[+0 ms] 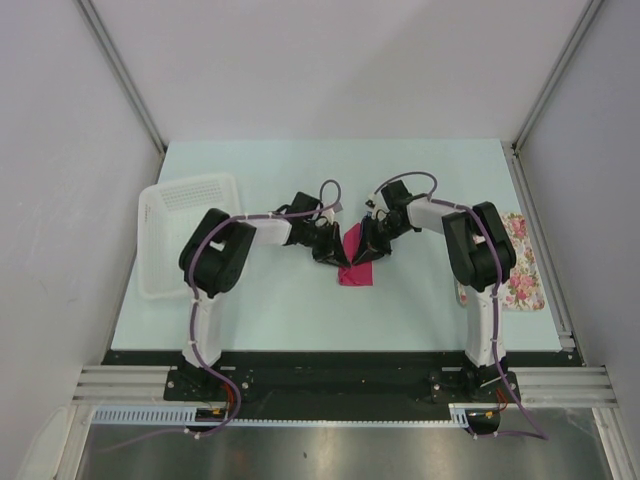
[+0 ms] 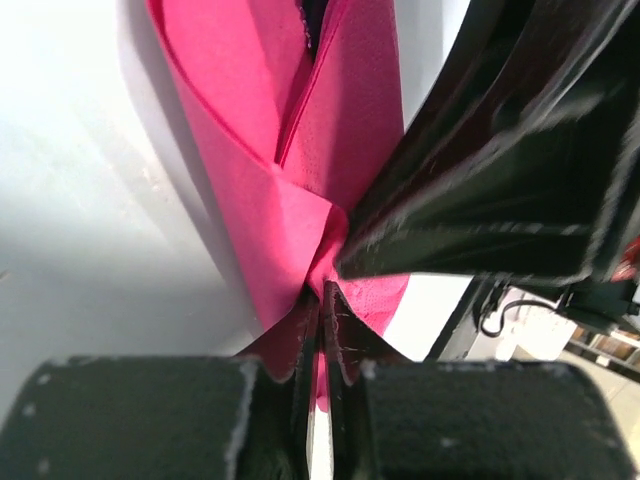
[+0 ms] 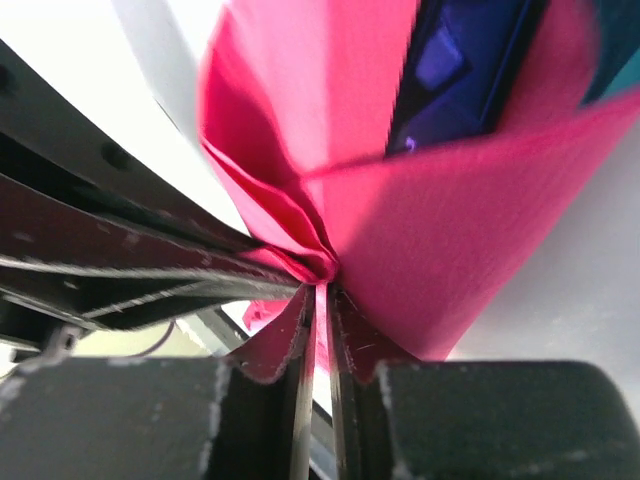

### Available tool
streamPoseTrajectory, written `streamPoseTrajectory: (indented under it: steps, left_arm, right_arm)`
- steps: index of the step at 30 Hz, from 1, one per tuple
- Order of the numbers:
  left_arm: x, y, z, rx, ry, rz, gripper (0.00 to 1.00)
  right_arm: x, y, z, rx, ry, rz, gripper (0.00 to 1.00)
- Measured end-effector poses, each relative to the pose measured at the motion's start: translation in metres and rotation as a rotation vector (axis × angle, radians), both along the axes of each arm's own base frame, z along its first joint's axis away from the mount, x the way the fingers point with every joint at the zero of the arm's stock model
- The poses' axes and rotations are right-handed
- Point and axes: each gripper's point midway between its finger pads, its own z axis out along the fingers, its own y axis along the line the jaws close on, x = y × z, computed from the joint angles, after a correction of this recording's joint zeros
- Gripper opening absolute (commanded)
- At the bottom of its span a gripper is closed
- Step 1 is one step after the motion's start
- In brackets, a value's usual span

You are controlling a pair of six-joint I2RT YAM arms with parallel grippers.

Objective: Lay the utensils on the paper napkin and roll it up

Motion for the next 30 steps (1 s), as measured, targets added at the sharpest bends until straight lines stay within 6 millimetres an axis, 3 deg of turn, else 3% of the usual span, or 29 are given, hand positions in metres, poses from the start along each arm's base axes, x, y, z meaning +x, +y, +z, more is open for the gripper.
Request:
streamPoseTrajectory:
  steps: [9, 16, 25, 30]
  left_arm:
    - [0.003, -0.001, 0.0, 0.059, -0.012, -0.066, 0.05]
    - [0.007, -0.002, 0.0, 0.099, -0.004, -0.12, 0.05]
    - [0.01, -0.002, 0.0, 0.115, -0.011, -0.167, 0.04]
    - [0.011, -0.002, 0.0, 0.11, -0.015, -0.17, 0.04]
  right_arm:
    - [0.051, -0.008, 0.021, 0.047, -0.143, -0.061, 0.15]
    - [0.06, -0.019, 0.021, 0.039, -0.171, -0.066, 0.15]
    - [0.076, -0.017, 0.027, 0.043, -0.244, -0.035, 0.14]
    - [0.076, -0.017, 0.014, 0.026, -0.243, -0.013, 0.12]
